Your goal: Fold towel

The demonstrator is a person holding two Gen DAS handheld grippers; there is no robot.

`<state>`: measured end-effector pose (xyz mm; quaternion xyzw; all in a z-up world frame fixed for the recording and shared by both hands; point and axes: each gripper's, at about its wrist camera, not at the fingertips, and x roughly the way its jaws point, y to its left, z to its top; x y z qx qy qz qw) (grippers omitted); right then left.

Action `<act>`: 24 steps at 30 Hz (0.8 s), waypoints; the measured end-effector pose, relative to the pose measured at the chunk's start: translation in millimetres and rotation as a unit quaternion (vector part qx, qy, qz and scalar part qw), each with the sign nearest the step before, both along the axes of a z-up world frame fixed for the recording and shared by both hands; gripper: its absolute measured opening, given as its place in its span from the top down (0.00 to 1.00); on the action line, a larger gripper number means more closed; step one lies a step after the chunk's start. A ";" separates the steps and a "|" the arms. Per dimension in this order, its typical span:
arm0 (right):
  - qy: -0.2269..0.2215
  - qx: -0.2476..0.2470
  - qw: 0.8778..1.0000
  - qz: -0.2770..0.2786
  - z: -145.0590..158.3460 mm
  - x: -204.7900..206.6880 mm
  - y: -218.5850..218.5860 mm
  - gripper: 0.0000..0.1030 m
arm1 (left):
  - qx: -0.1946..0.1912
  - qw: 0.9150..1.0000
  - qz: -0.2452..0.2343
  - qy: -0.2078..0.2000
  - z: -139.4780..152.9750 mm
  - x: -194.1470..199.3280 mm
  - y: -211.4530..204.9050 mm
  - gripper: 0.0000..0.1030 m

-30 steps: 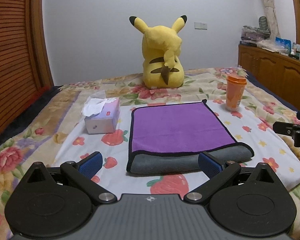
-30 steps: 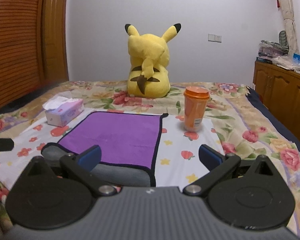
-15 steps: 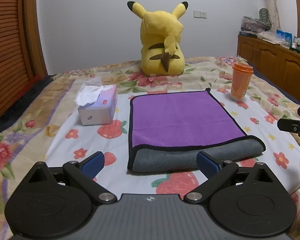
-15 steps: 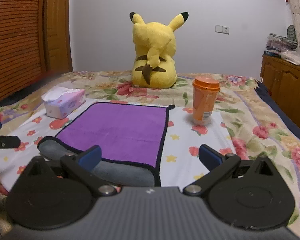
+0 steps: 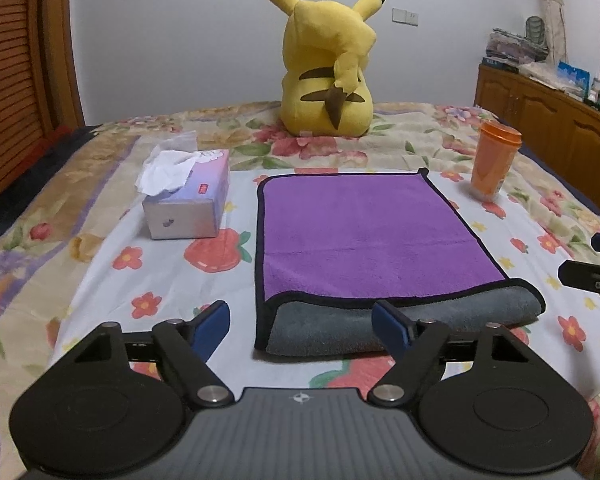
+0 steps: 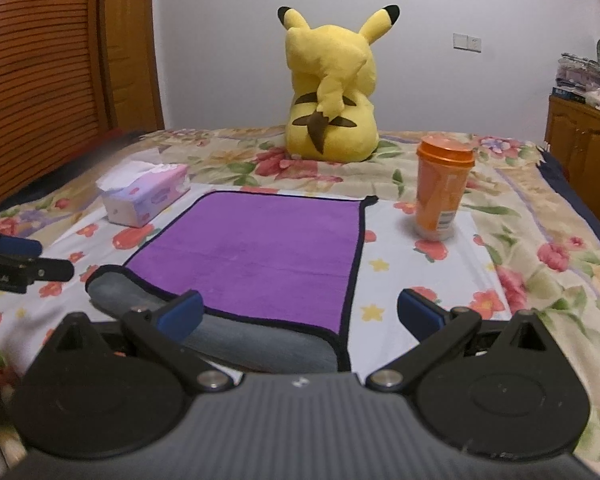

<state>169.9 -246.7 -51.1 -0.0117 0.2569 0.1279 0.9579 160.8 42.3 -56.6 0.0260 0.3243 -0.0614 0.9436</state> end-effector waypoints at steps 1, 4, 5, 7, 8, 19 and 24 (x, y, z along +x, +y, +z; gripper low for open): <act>0.001 0.000 1.000 0.002 -0.6 1.6 1.0 0.00 | 0.001 1.000 -0.002 0.002 -0.9 2.7 0.0 0.21; 0.006 0.000 1.000 0.005 -2.9 6.3 2.5 0.00 | 0.003 1.000 -0.008 0.009 -4.2 10.1 0.2 0.24; 0.009 0.000 1.000 0.006 -4.0 7.9 2.7 0.00 | 0.005 1.000 -0.010 0.011 -5.6 12.3 0.3 0.26; 0.012 -0.001 1.000 0.007 -5.9 11.4 2.9 0.00 | 0.009 1.000 -0.011 0.016 -9.0 16.9 1.0 0.28; 0.015 -0.001 1.000 0.008 -6.8 13.5 3.1 0.00 | 0.010 1.000 -0.011 0.020 -10.7 19.8 1.3 0.30; 0.049 -0.009 0.999 0.006 -26.7 41.2 2.7 0.00 | 0.011 0.999 -0.006 0.047 -30.9 50.5 12.3 0.38; 0.074 -0.014 0.997 0.011 -36.1 50.8 2.7 0.00 | 0.001 0.998 -0.011 0.057 -38.0 60.1 16.2 0.46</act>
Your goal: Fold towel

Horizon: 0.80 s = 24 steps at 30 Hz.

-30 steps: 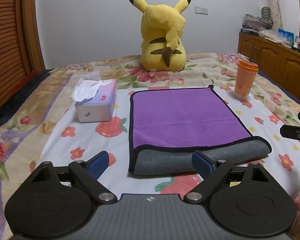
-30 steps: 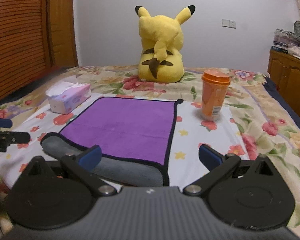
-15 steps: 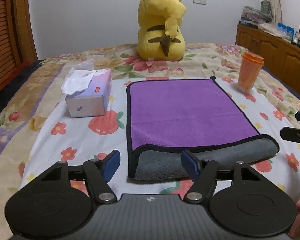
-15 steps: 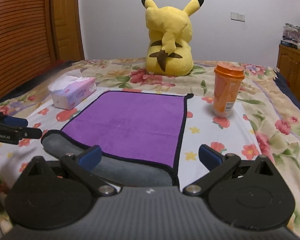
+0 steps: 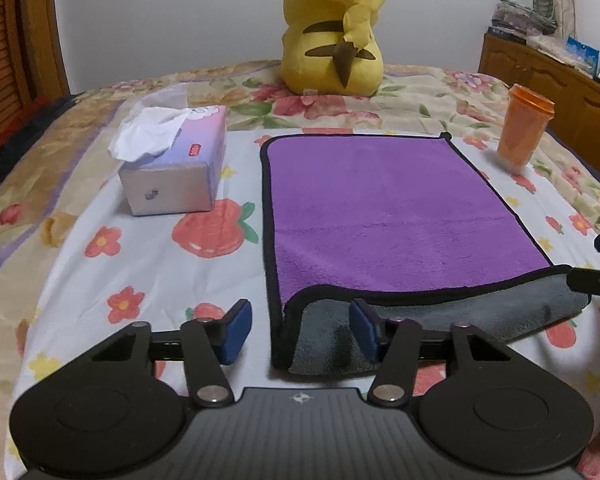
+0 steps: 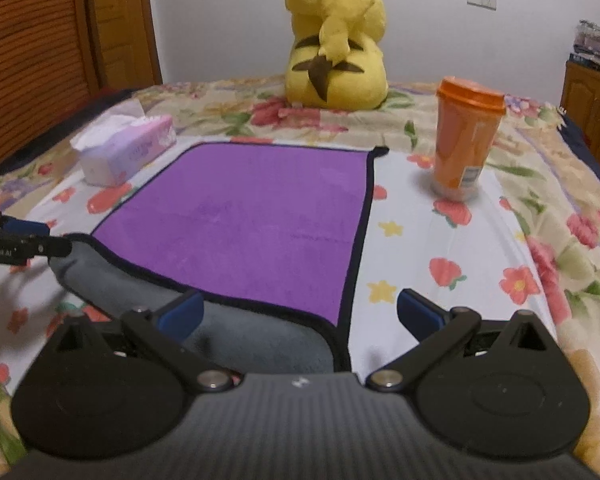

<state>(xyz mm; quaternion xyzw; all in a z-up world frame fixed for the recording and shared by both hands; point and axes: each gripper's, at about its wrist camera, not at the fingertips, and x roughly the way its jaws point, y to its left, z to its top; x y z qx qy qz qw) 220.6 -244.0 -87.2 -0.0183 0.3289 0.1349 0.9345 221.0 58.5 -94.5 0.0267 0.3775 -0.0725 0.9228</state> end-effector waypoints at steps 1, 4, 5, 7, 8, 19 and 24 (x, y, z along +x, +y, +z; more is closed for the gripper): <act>0.005 0.001 1.000 0.002 -1.2 1.4 -0.1 0.00 | -0.002 1.000 -0.001 0.002 -1.0 1.7 0.0 0.47; 0.022 0.002 1.000 0.007 -5.2 4.6 -0.8 0.00 | -0.014 1.000 -0.007 0.008 -3.1 5.3 0.6 0.52; 0.028 0.003 1.000 0.010 -6.3 5.6 -1.3 0.01 | -0.016 1.000 -0.009 0.009 -4.0 6.2 0.4 0.55; 0.037 0.008 0.999 0.014 -7.7 6.2 -2.5 0.01 | -0.018 1.000 -0.012 0.013 -5.5 7.3 -0.1 0.59; 0.042 0.011 0.999 0.015 -8.4 7.2 -3.4 0.06 | -0.017 1.000 -0.014 0.014 -6.5 7.6 -0.4 0.61; 0.089 0.022 0.995 0.027 -15.4 14.6 -10.5 0.15 | -0.003 0.999 -0.019 0.039 -16.1 8.4 -0.3 0.70; 0.108 0.033 0.993 0.035 -16.9 17.2 -13.9 0.22 | -0.003 0.999 -0.019 0.040 -16.4 7.8 0.0 0.72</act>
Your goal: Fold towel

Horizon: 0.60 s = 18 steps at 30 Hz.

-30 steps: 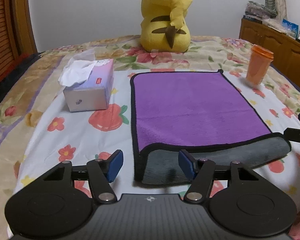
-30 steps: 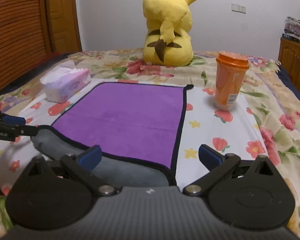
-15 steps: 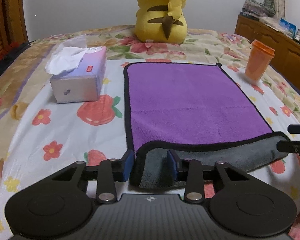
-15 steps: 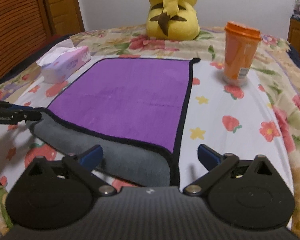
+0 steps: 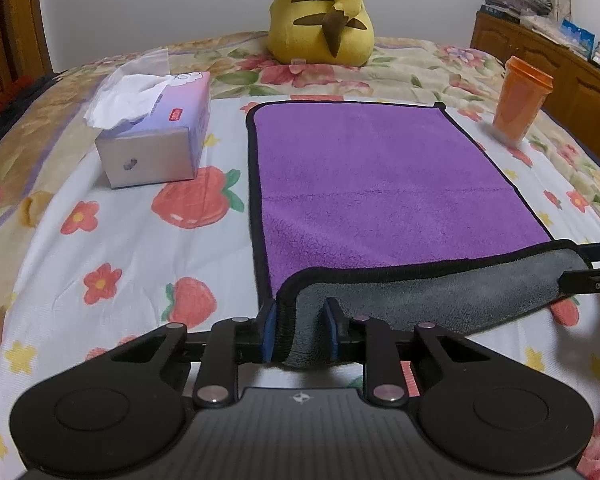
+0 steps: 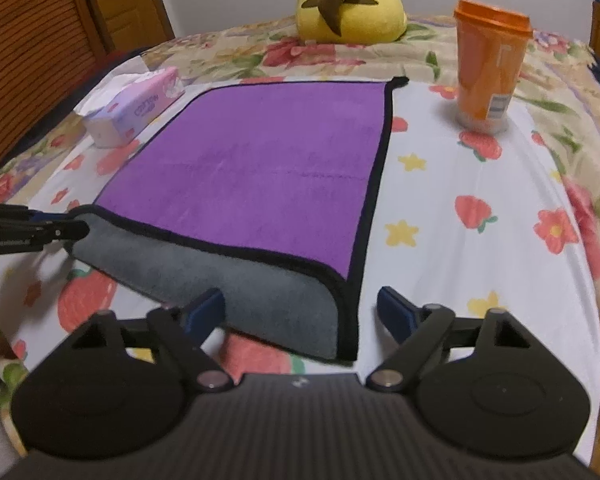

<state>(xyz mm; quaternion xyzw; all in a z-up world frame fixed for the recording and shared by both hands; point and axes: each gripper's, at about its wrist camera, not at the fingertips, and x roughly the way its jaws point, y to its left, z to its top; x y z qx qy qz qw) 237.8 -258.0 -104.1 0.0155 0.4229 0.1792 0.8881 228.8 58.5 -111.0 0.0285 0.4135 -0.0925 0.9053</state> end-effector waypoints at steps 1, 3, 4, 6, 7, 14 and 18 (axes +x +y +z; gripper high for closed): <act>0.003 0.002 1.000 0.002 -0.4 0.2 -0.3 0.24 | 0.001 1.000 0.000 0.000 -0.3 0.0 -0.1 0.72; 0.006 0.003 1.000 0.005 -0.4 0.1 0.3 0.31 | 0.003 1.000 -0.002 0.000 -1.0 0.2 -0.3 0.73; 0.007 0.004 1.000 0.007 0.0 -0.2 0.7 0.33 | 0.004 1.000 -0.002 0.000 -1.2 0.1 -0.5 0.73; 0.006 0.005 1.000 0.011 1.6 -0.6 1.1 0.38 | 0.006 1.000 -0.002 -0.001 -1.5 -0.1 -1.4 0.73; 0.004 0.005 1.000 0.012 2.7 -1.2 1.6 0.40 | 0.006 1.000 -0.002 -0.001 -1.3 -0.2 -1.5 0.73; -0.003 0.001 1.000 0.013 5.9 0.6 -2.3 0.61 | 0.006 1.000 -0.003 -0.004 -0.4 -0.3 -2.0 0.83; 0.006 -0.008 1.000 0.004 3.2 3.9 -6.5 0.75 | 0.006 1.000 -0.005 -0.007 1.1 -1.5 -2.8 0.88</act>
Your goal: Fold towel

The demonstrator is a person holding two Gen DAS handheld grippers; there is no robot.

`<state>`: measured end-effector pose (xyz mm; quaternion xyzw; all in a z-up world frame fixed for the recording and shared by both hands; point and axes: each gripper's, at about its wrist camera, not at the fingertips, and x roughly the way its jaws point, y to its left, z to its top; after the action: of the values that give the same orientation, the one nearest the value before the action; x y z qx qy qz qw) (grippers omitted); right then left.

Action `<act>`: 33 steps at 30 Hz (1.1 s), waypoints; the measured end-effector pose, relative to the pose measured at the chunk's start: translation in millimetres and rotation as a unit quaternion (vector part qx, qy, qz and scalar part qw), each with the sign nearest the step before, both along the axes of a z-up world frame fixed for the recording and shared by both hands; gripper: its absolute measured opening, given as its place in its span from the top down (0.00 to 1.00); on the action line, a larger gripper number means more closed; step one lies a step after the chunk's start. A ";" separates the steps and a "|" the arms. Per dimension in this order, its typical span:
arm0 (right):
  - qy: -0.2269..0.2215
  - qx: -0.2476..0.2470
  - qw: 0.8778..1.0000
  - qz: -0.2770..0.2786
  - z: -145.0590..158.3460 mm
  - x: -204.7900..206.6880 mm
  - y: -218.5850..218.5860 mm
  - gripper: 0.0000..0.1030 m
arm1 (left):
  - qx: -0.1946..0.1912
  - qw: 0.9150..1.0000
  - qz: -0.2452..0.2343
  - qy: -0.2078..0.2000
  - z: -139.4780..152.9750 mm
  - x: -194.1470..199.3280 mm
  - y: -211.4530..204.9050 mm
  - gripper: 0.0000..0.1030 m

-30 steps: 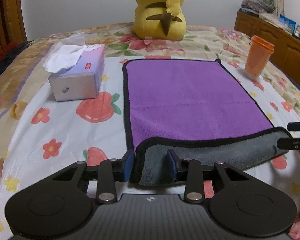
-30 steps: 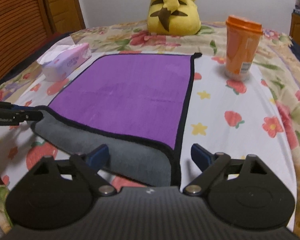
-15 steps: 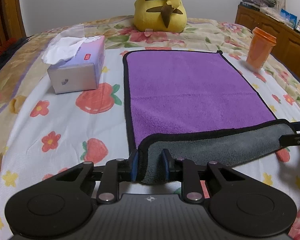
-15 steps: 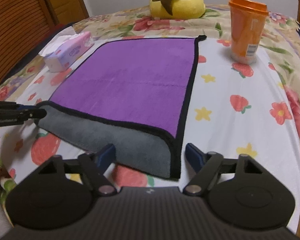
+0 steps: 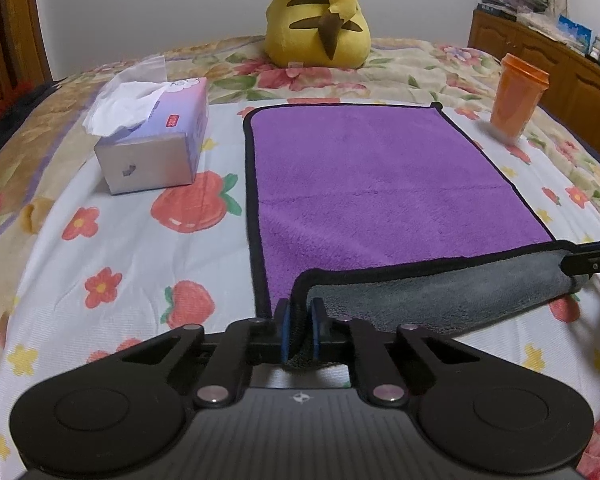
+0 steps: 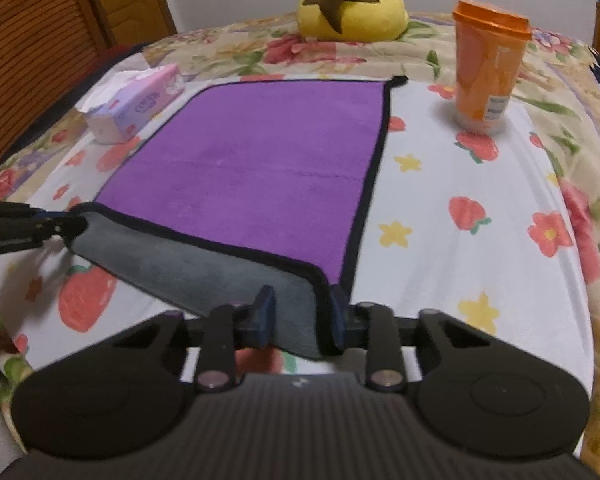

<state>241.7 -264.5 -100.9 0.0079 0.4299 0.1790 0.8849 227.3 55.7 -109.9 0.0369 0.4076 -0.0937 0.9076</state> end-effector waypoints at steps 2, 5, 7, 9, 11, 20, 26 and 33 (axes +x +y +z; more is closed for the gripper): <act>0.003 0.001 1.000 -0.001 -1.1 0.4 -2.2 0.79 | -0.003 1.000 0.001 0.001 0.3 0.1 0.3 0.89; 0.002 -0.001 1.000 -0.001 -1.0 -0.5 -3.2 0.81 | -0.006 1.000 -0.001 -0.001 3.0 -1.4 -1.3 0.91; -0.001 -0.009 1.000 0.000 -1.8 -0.7 -2.1 0.92 | -0.007 1.000 -0.004 -0.006 5.6 -3.1 -3.5 0.92; -0.003 -0.010 1.000 0.002 -2.5 -0.7 -2.0 0.93 | -0.008 1.000 -0.007 -0.013 8.6 -4.4 -5.7 0.92; -0.006 -0.009 1.000 0.004 -1.4 -1.1 -2.3 0.95 | -0.008 1.000 -0.007 -0.019 11.2 -5.3 -7.1 0.92; -0.050 0.002 0.999 -0.003 10.2 -2.4 -3.9 0.96 | -0.030 0.997 0.003 -0.066 36.6 -12.2 -3.4 0.93; -0.086 0.013 0.996 0.002 25.2 -4.6 -4.1 0.96 | -0.043 0.996 0.001 -0.080 47.4 -12.4 -0.8 0.93; -0.111 0.017 0.994 0.007 33.1 -2.0 -3.7 0.96 | -0.047 0.995 -0.006 -0.090 50.2 -10.1 -2.7 0.93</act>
<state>239.7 -268.2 -67.8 -0.0002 0.3258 0.1925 0.9256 217.3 53.0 -59.7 0.0051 0.3195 -0.1141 0.9407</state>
